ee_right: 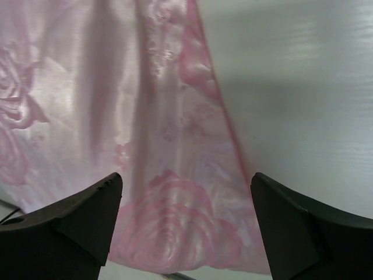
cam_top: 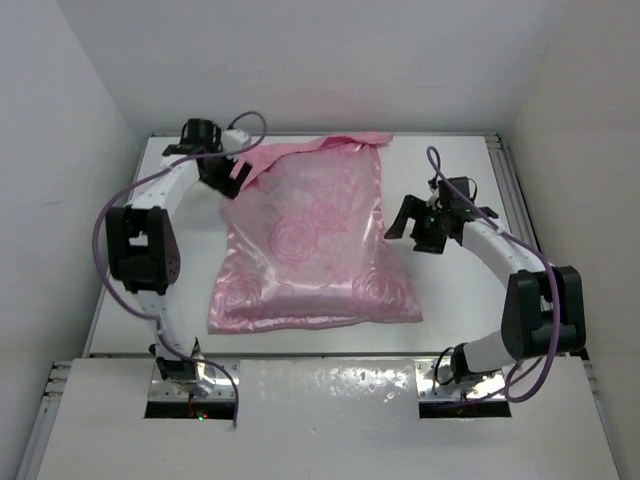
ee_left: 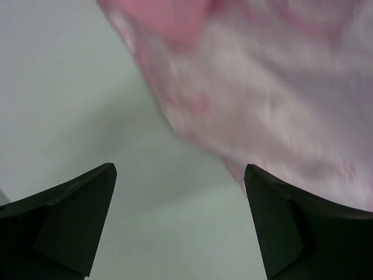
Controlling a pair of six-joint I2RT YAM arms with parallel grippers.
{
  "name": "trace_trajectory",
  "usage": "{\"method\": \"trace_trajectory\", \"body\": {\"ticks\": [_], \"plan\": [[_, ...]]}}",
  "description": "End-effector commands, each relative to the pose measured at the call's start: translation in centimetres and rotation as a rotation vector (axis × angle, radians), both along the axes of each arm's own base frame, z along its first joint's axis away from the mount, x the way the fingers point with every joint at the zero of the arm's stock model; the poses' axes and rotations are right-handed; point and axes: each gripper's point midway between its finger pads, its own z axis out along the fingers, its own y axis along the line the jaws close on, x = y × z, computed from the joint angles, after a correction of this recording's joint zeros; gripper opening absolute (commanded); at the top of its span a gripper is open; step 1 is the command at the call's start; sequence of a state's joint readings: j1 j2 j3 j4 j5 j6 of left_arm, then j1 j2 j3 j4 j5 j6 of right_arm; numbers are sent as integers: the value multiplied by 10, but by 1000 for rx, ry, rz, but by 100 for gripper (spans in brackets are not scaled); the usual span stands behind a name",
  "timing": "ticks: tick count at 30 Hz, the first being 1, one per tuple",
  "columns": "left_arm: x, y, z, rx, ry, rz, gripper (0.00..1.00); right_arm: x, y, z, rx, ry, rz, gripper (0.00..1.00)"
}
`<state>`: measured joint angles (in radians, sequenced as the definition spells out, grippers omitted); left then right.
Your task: Put the pillow into the pillowcase
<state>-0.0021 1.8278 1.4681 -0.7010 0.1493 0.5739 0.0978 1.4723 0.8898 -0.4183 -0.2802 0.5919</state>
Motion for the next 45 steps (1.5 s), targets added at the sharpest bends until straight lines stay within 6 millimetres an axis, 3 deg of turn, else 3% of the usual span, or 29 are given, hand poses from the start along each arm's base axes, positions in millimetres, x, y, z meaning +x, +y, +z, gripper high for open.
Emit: {"method": "trace_trajectory", "body": {"ticks": [1,3,4,6,9,13,14,16,17,18,19,20,21,23,25,28,31,32,34,35,37,38,39,40,41,42,43,44,45], "plan": [[95,-16,11,70,-206,-26,93,14,34,36,122,-123,90,91],[117,-33,7,51,-235,-58,94,15,40,38,69,-172,122,98],[137,-40,2,51,-274,-71,95,12,53,41,62,-189,164,99],[152,-58,-4,48,-310,-102,97,19,64,48,54,-210,183,99],[171,-80,-7,22,-345,-164,97,27,84,41,80,-169,183,99],[183,-70,-24,77,-344,-135,92,32,94,12,90,-92,144,99],[185,-61,-27,112,-344,-106,89,32,95,7,87,-74,132,99],[189,-54,-31,150,-357,-76,67,28,105,-10,91,-17,143,99],[191,-50,-29,166,-368,-59,43,26,107,-16,86,8,150,99],[193,-51,-27,156,-378,-37,32,22,111,-24,86,37,163,98],[196,-51,-19,150,-394,-28,19,18,113,-35,90,87,169,96],[196,-52,-14,134,-397,-17,15,16,114,-40,95,107,169,90],[196,-53,-4,128,-412,-20,12,13,113,-44,97,128,166,63],[198,-52,17,128,-447,-23,3,8,103,-50,93,153,128,23],[201,-45,32,151,-486,2,0,0,92,-53,87,157,119,0],[222,-32,64,173,-615,88,0,-11,90,-43,88,124,228,0],[249,-28,94,147,-750,205,0,-41,112,-20,183,131,507,0],[260,-28,99,116,-788,246,0,-60,117,-9,207,188,576,0],[268,-25,99,115,-811,294,0,-75,116,-4,207,199,657,0],[273,-23,85,124,-804,298,0,-82,116,-1,219,215,665,0],[278,-24,79,132,-808,304,1,-95,116,6,276,236,666,0],[279,-25,65,137,-787,295,7,-98,117,7,290,240,663,4],[279,-27,56,137,-772,282,22,-98,117,8,295,240,648,16],[279,-30,48,139,-762,275,32,-96,117,10,300,239,636,33],[279,-31,33,146,-743,273,42,-87,117,15,302,215,623,60],[280,-32,27,154,-738,276,63,-79,117,18,308,208,600,67],[281,-30,21,162,-732,285,73,-71,116,23,311,192,580,75],[281,-31,1,177,-704,286,82,-51,114,36,310,138,555,80],[280,-26,-6,201,-691,313,94,-39,110,41,298,120,524,96]]}}
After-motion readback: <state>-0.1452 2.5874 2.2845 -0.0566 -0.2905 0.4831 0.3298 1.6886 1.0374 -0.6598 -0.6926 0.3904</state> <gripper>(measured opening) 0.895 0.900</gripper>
